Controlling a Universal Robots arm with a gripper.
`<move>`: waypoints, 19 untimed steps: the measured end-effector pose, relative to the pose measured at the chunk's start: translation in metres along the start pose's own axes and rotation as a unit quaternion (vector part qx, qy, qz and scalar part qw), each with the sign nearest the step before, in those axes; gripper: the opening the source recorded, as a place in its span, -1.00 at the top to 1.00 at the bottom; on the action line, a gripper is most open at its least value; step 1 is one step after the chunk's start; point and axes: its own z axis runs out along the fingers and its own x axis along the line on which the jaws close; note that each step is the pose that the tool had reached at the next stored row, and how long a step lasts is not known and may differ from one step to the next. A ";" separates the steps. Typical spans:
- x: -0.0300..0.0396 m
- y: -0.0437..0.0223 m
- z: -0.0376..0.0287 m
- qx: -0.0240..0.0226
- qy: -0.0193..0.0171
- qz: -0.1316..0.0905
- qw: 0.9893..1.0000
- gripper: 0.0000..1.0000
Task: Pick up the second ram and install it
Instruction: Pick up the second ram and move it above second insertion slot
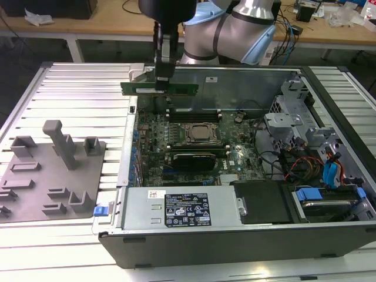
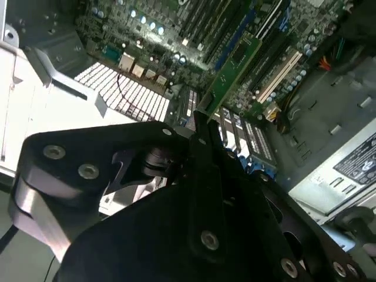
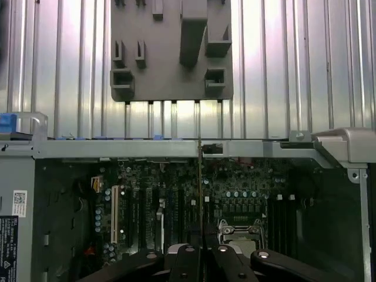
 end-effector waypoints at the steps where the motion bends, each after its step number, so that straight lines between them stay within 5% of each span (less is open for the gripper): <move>1: -0.0013 -0.0081 0.0018 -0.001 0.000 0.000 1.000 0.74; 5: -0.0053 -0.0371 0.0120 -0.006 0.000 0.000 1.000 0.74; 9: -0.0064 -0.0565 0.0216 -0.008 0.000 0.000 1.000 0.74; 14: -0.0069 -0.0684 0.0259 -0.009 0.000 0.000 1.000 0.74; 19: -0.0074 -0.0876 0.0322 -0.011 0.000 0.000 1.000 0.74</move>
